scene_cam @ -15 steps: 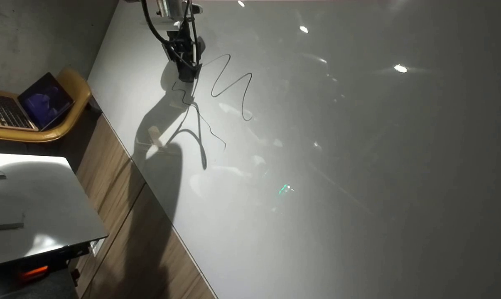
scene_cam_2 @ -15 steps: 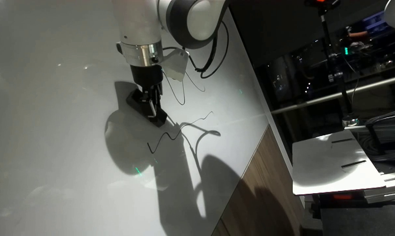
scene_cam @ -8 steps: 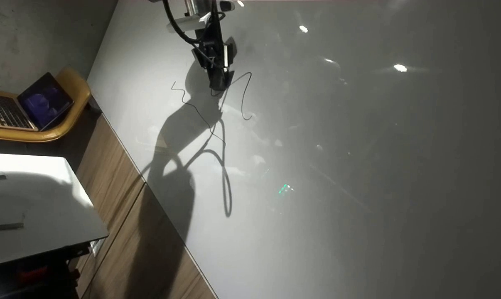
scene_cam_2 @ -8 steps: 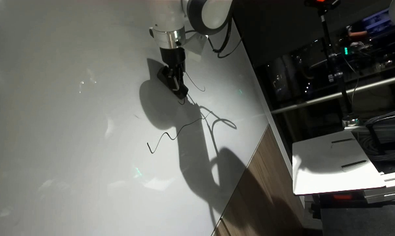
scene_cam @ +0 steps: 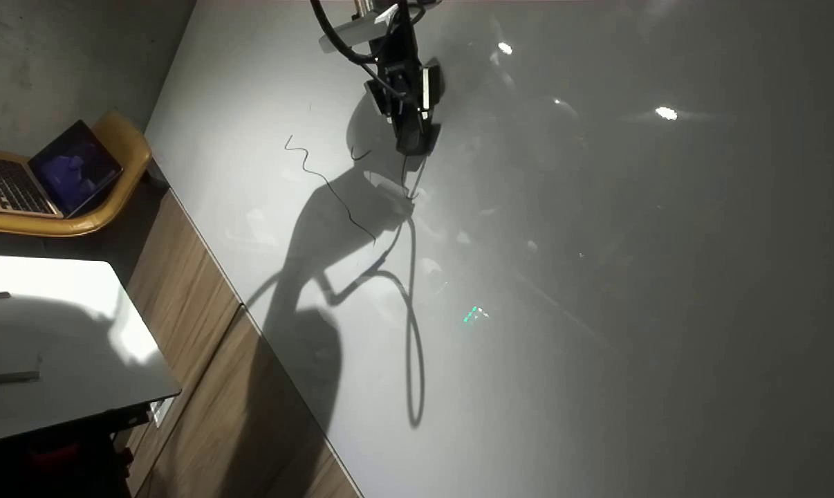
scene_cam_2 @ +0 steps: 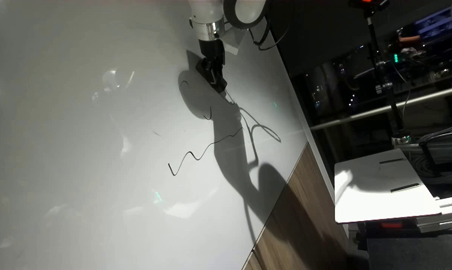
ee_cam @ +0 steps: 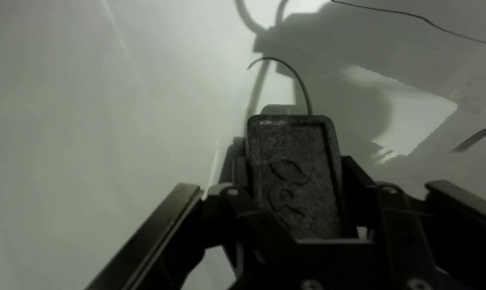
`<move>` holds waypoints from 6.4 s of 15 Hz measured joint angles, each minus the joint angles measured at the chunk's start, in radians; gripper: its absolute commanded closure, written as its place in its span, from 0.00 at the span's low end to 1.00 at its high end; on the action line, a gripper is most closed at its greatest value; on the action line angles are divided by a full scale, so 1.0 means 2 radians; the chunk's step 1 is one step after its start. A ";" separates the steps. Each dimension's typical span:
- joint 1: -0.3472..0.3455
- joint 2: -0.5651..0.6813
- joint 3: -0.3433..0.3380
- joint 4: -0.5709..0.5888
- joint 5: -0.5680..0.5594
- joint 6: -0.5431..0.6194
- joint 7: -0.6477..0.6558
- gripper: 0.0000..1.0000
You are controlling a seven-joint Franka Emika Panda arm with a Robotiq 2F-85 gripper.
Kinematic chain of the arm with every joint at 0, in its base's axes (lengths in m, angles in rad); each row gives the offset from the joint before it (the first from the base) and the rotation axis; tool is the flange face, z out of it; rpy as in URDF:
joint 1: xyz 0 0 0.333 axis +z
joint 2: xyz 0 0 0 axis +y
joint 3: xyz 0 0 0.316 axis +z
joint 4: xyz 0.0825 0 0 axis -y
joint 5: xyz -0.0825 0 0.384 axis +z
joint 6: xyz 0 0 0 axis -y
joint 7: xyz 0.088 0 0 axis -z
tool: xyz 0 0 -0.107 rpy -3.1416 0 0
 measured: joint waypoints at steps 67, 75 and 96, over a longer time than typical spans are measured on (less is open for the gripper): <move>-0.008 0.082 -0.030 0.032 0.014 -0.077 -0.044 0.68; 0.025 0.088 0.003 0.040 0.046 -0.085 -0.039 0.68; 0.103 0.119 0.046 0.222 0.049 -0.250 -0.086 0.68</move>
